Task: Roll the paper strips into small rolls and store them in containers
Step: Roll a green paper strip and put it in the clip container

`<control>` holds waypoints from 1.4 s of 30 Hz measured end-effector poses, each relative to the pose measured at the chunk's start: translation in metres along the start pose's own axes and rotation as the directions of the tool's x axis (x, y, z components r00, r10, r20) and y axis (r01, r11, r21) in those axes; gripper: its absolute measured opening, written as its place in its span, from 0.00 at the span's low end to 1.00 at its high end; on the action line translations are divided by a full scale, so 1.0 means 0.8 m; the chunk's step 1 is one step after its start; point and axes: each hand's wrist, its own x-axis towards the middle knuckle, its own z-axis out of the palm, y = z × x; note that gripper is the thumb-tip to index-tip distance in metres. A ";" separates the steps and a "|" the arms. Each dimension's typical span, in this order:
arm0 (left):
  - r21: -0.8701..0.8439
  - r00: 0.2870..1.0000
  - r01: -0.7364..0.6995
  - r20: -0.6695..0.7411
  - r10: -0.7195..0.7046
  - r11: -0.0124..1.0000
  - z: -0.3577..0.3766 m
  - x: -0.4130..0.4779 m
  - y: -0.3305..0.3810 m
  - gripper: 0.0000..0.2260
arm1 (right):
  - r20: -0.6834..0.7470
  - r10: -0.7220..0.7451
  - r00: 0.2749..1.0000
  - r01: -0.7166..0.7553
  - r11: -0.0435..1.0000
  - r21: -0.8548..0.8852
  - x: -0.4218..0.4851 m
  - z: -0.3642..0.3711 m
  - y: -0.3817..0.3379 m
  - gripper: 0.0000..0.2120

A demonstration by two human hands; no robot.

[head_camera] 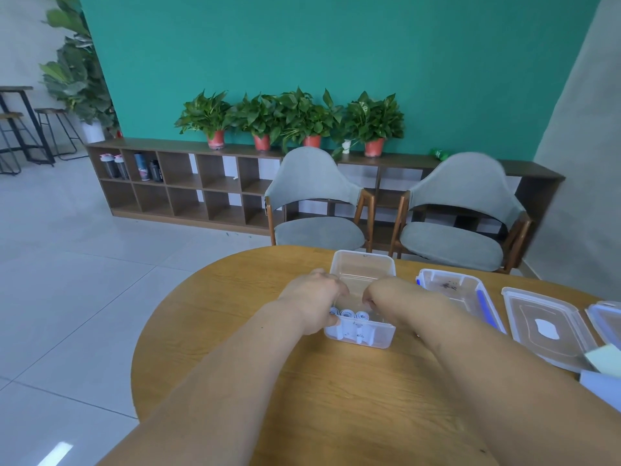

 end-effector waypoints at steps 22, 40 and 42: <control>0.018 0.967 -0.255 -0.017 0.256 0.967 -0.039 -0.053 0.183 0.21 | -0.192 0.003 0.981 0.005 0.999 0.041 -0.222 -0.020 0.130 0.15; -0.010 0.903 -0.426 0.064 0.425 0.905 0.012 -0.034 0.337 0.25 | -0.145 0.197 0.970 -0.164 0.963 0.215 -0.323 0.056 0.267 0.17; -0.009 0.893 -0.443 0.077 0.443 0.896 0.022 -0.029 0.347 0.25 | -0.136 0.203 0.970 -0.172 0.963 0.210 -0.327 0.062 0.275 0.17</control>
